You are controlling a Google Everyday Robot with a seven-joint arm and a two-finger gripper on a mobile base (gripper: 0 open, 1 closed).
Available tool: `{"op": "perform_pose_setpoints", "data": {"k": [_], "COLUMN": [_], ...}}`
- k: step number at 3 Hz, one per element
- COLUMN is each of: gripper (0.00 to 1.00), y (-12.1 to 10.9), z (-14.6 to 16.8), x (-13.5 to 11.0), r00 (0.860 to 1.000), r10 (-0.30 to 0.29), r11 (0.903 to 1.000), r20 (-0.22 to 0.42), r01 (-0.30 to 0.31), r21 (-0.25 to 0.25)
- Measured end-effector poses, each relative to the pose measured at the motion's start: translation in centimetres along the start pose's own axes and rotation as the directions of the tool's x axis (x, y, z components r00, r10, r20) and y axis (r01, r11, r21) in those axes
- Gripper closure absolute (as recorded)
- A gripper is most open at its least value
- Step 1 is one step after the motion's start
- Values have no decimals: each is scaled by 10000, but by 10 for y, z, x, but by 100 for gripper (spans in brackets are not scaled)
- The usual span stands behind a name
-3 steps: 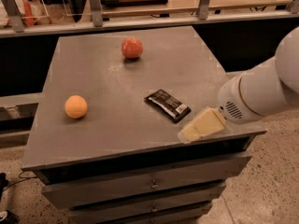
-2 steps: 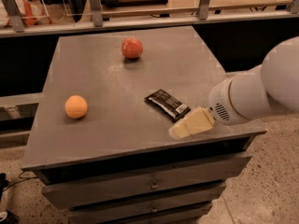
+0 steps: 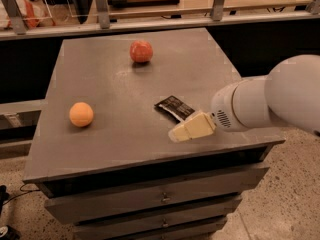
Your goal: Pick rxbar chocolate
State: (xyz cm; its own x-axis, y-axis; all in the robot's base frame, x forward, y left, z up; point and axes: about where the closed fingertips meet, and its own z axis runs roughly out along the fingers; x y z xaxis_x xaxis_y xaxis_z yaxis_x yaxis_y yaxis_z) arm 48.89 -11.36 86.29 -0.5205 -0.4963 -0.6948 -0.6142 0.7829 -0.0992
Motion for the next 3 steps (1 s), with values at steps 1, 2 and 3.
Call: {"op": "perform_pose_setpoints", "data": {"k": [1, 2, 3], "gripper": [0, 0, 0], "y": [5, 8, 8], "z": [17, 43, 50], "x": [-5, -7, -6], "r00": [9988, 9952, 9952], "r10": [-286, -617, -560], "r11": [9989, 9967, 9972], "r20": [398, 753, 806], "r01": [300, 655, 598], "r21": [-355, -481, -456]}}
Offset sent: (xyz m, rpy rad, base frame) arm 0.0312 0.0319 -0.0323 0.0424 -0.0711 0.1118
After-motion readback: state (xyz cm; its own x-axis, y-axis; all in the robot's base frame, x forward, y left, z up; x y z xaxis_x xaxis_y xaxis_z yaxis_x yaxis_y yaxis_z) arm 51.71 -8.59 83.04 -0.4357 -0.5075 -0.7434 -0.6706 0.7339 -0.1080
